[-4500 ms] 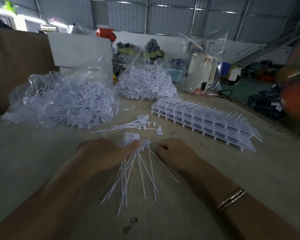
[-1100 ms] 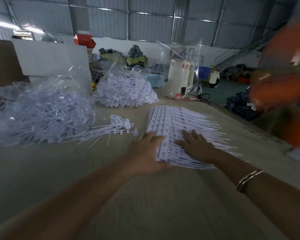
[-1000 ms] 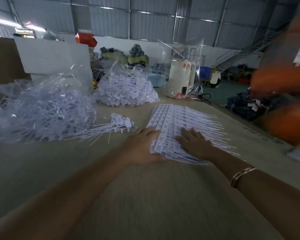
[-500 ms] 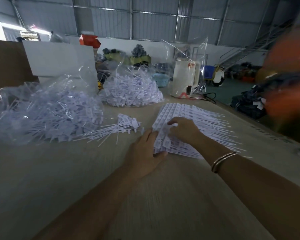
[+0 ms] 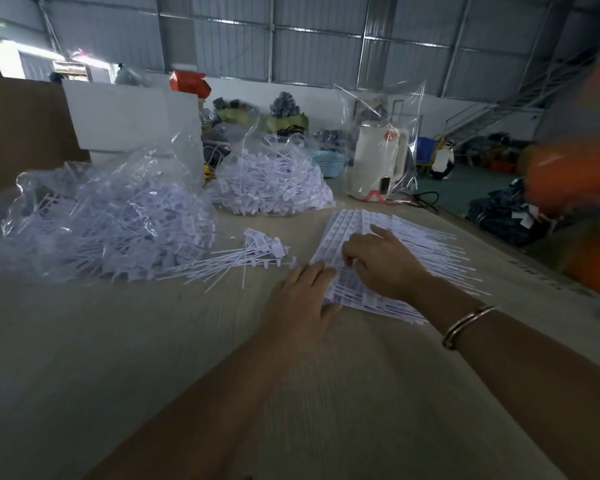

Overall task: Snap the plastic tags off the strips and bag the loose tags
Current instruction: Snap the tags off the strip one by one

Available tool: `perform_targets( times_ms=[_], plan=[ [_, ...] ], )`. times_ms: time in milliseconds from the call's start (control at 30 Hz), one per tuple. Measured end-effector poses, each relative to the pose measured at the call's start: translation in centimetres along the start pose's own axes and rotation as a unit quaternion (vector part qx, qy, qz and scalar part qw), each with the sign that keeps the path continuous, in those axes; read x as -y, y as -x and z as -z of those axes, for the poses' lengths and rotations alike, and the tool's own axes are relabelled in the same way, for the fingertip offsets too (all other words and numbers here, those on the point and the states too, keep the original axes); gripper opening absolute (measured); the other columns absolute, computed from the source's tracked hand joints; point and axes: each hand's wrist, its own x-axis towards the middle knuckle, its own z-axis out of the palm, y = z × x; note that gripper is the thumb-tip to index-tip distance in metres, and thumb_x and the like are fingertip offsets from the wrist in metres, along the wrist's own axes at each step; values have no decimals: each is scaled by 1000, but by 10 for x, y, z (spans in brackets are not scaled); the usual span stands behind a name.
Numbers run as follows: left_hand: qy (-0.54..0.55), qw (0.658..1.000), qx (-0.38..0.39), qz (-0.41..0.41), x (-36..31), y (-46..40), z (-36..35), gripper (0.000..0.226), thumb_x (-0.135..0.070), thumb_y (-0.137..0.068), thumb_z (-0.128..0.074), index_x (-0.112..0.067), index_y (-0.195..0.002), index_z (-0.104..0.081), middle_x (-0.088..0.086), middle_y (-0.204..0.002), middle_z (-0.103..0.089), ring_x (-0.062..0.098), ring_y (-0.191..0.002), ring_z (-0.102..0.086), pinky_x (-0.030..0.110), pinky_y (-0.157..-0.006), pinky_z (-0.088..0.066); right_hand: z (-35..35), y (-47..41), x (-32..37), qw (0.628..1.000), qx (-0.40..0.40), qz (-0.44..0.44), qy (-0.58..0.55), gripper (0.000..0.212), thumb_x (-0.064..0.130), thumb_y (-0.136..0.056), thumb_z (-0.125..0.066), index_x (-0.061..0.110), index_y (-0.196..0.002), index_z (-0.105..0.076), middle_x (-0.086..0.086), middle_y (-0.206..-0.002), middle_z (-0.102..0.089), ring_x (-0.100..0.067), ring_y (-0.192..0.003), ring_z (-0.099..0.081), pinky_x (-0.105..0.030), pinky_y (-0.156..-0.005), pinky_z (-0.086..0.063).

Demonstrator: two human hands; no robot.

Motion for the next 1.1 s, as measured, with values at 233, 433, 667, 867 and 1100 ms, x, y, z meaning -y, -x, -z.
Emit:
perform_targets(
  times_ms=[233,433,667,867,1100],
  plan=[
    [20,1000,17,17,1,0,-1,56,-44,-95,-43,-30,-145,-24,-10,-154,-17,16,-137,-23,39,-108,-30,-5,9,-20,994,52,-5,99,13,5,-76,-56,16,-77,-64,-1,-85,-64,-21,-88,-58,-37,-110,-22],
    [35,999,10,15,2,-1,-4,53,-42,-94,-45,-30,-143,-27,-10,-153,-20,16,-134,-28,40,-107,-32,20,-7,-42,979,-115,-68,155,7,6,-75,-58,11,-71,-55,-10,-78,-58,-29,-80,-58,-48,-106,-28],
    [17,1000,15,15,2,-3,-9,53,-42,-95,-43,-28,-143,-27,-9,-153,-19,18,-134,-27,42,-106,-33,54,-17,-15,945,-225,54,233,16,9,-69,-46,11,-64,-61,-8,-65,-54,-26,-65,-53,-37,-83,-34],
    [78,997,-12,10,3,-2,-8,64,-41,-86,-49,-14,-142,-35,7,-147,-36,28,-133,-34,44,-108,-30,40,-19,38,979,-25,123,163,10,8,-68,-67,14,-74,-69,-5,-64,-60,-25,-66,-57,-37,-71,-46],
    [64,996,56,-24,36,8,41,58,-48,-69,-58,-14,-116,-62,4,-125,-56,19,-118,-46,30,-99,-30,19,-15,76,982,147,-34,110,28,34,-91,-44,20,-102,-66,-5,-101,-65,-26,-98,-60,-31,-72,-39]
  ],
)
